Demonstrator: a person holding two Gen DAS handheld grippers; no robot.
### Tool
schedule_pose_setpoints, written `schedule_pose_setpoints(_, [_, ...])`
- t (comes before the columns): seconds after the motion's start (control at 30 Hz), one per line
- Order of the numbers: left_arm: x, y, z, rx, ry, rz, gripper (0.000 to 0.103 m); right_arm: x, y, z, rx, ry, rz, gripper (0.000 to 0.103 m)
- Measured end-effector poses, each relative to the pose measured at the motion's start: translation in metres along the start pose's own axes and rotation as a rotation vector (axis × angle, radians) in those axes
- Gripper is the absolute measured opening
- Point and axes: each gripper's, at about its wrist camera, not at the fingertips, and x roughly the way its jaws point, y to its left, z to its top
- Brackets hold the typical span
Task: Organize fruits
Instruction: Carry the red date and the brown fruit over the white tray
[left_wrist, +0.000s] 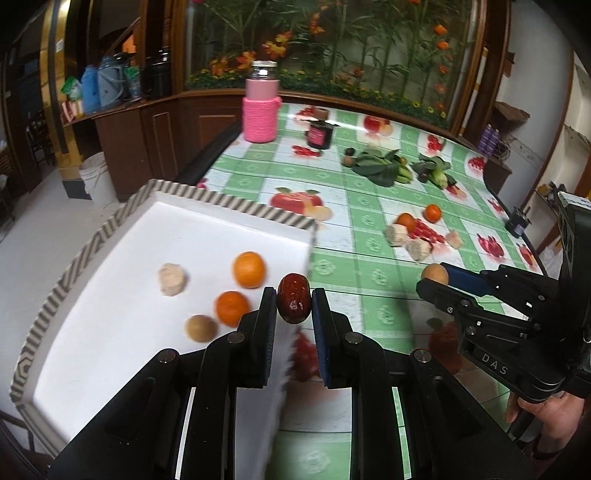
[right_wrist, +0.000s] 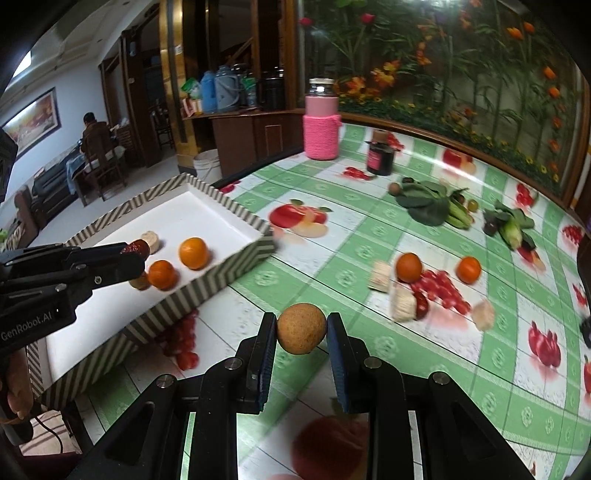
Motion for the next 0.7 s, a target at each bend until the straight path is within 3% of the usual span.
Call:
schedule_pose_setpoints(0.5, [-0.006, 0.054, -0.009, -0.078, 0.01, 0.065, 0.018, 0.022, 0.046, 0.023, -0.086, 0.01, 0.057, 0.027])
schedule_pose_setpoints(0.7, [-0.004, 0.075, -0.016, -0.107, 0.032, 0.097, 0.018, 0.034, 0.069, 0.031, -0.116, 0.024, 0.12, 0.027])
